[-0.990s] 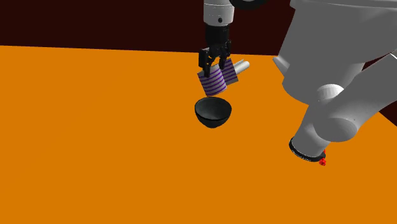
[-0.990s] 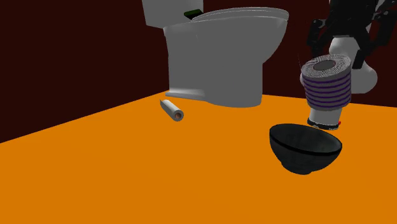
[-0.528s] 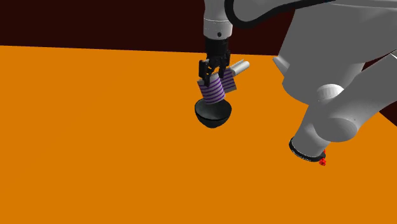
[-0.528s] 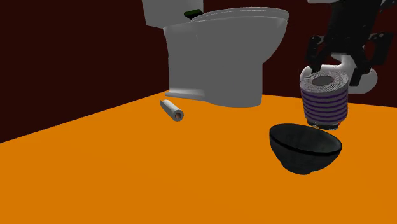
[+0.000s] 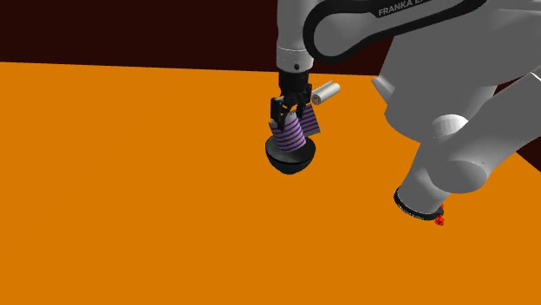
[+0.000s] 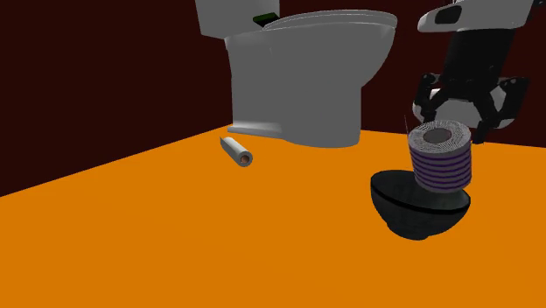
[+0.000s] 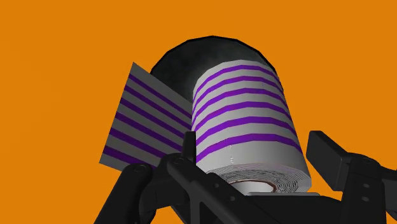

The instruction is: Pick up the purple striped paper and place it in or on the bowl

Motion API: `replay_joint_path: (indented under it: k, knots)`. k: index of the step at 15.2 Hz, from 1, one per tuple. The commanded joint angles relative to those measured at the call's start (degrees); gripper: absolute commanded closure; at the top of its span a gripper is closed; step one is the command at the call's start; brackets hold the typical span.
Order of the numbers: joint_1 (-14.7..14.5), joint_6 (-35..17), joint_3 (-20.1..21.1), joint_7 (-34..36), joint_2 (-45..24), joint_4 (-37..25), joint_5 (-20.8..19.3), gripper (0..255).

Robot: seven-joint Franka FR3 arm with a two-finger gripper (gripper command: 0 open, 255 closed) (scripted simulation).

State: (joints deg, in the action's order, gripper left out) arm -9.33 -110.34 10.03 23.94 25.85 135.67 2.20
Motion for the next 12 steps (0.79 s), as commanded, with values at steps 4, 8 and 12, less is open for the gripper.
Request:
replay_joint_path:
  k: [4, 8, 12]
  knots:
    - [-0.04, -3.85, 0.21, 0.13, -0.65, 3.13, 0.04, 255]
    - [-0.03, -3.85, 0.22, 0.14, -0.66, 3.12, 0.04, 255]
    - [-0.03, -3.86, 0.22, 0.13, -0.66, 3.12, 0.04, 0]
